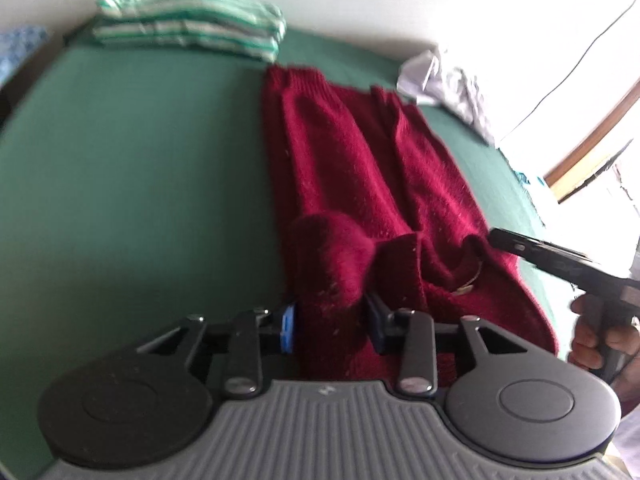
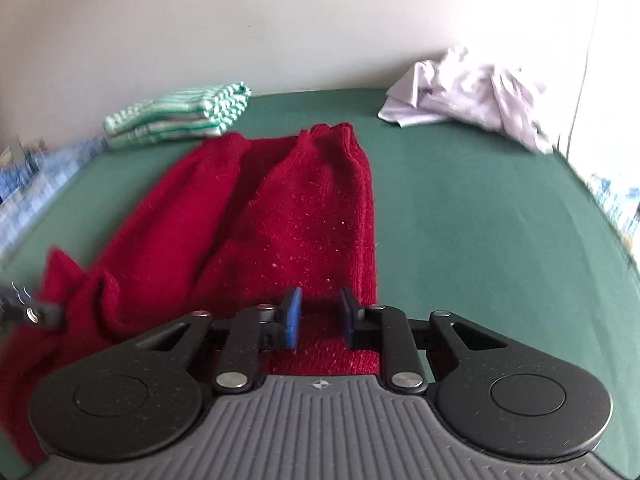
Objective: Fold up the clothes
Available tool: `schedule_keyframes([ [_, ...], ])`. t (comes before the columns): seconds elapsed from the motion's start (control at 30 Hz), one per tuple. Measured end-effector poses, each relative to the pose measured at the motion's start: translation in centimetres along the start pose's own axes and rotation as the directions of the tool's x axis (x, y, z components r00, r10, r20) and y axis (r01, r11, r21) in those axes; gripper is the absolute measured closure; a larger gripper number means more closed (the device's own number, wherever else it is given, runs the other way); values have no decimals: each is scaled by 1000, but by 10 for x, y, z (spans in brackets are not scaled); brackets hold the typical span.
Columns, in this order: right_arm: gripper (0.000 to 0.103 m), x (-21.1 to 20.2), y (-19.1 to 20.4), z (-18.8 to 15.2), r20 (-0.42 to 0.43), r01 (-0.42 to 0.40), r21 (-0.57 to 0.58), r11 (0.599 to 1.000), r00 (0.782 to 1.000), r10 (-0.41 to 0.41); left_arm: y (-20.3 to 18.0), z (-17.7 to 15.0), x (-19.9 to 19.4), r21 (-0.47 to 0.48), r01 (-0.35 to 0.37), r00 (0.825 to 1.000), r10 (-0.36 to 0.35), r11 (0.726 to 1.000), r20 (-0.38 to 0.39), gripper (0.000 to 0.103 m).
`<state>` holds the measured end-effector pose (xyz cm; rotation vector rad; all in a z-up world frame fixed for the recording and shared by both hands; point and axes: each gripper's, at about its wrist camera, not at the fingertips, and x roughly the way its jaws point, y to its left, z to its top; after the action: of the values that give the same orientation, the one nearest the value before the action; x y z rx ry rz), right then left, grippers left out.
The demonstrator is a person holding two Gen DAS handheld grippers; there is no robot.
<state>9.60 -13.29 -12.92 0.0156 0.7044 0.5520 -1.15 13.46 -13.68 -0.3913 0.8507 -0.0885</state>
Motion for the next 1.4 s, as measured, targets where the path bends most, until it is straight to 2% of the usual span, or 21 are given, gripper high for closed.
schedule_keyframes([
  [0.07, 81, -17, -5, 2, 17, -41, 48, 998, 999, 40, -9, -2, -17, 65, -45, 998, 42, 997, 52, 73],
  [0.17, 81, -32, 6, -3, 18, -79, 1, 997, 997, 79, -23, -2, -37, 159, -110, 989, 91, 981, 120, 73],
  [0.2, 80, -29, 12, -4, 9, -84, -30, 996, 996, 84, -28, -1, -37, 185, -112, 988, 89, 976, 128, 73],
  [0.27, 76, -16, 25, -3, -13, -85, -116, 990, 996, 84, -37, 4, -18, 211, -73, 994, 54, 975, 94, 73],
  [0.33, 65, -2, 39, -1, -34, -49, -198, 979, 998, 43, -45, 7, 9, 240, -66, 997, 57, 969, 44, 72],
  [0.4, 64, 19, 45, 0, -106, -55, -249, 967, 994, 29, -50, 8, 35, 264, -104, 995, 103, 959, 15, 76],
  [0.43, 69, 31, 46, 0, -142, -48, -273, 961, 990, 9, -52, 8, 43, 281, -124, 992, 125, 952, 13, 76],
  [0.5, 70, 45, 45, -1, -141, 4, -305, 952, 989, -49, -55, 10, 55, 307, -156, 987, 159, 939, 13, 70],
  [0.6, 71, 55, 38, 4, -116, 95, -227, 969, 985, -124, -55, 12, 60, 320, -172, 984, 174, 932, 22, 68],
  [0.7, 69, 56, 35, -1, -92, 119, -179, 977, 986, -137, -60, 11, 55, 328, -208, 977, 212, 921, 24, 67],
  [0.77, 69, 44, 34, 2, -86, 107, -139, 985, 989, -119, -65, 9, 51, 333, -234, 970, 240, 913, 25, 67],
  [0.83, 69, 29, 32, 5, -65, 83, -92, 992, 994, -89, -73, 8, 41, 327, -297, 953, 301, 897, 39, 67],
  [0.9, 69, 2, 36, 5, -42, 61, -89, 994, 997, -65, -80, 4, 35, 298, -324, 943, 331, 898, 28, 67],
  [1.0, 72, -16, 41, -6, -109, 57, -97, 994, 992, -68, -89, -4, 30, 244, -341, 936, 352, 908, -4, 66],
  [1.03, 73, -18, 42, -13, -137, 61, -95, 994, 988, -73, -93, -7, 32, 247, -351, 932, 363, 903, -5, 66],
  [1.13, 70, -7, 41, -29, -156, 81, -76, 994, 983, -92, -102, -19, 49, 319, -394, 914, 405, 862, 33, 60],
  [1.2, 68, 2, 41, -35, -150, 93, -68, 993, 983, -103, -107, -23, 56, 363, -417, 903, 425, 834, 60, 60],
  [1.27, 68, -1, 42, -32, -156, 97, -37, 995, 983, -102, -108, -21, 47, 367, -407, 907, 418, 836, 54, 60],
  [1.33, 76, -17, 41, -30, -133, 76, 3, 997, 988, -74, -107, -20, 34, 358, -392, 914, 402, 847, 50, 60],
  [1.4, 76, -29, 40, -33, -116, 72, -9, 997, 991, -73, -104, -27, 26, 361, -377, 920, 391, 853, 36, 57],
])
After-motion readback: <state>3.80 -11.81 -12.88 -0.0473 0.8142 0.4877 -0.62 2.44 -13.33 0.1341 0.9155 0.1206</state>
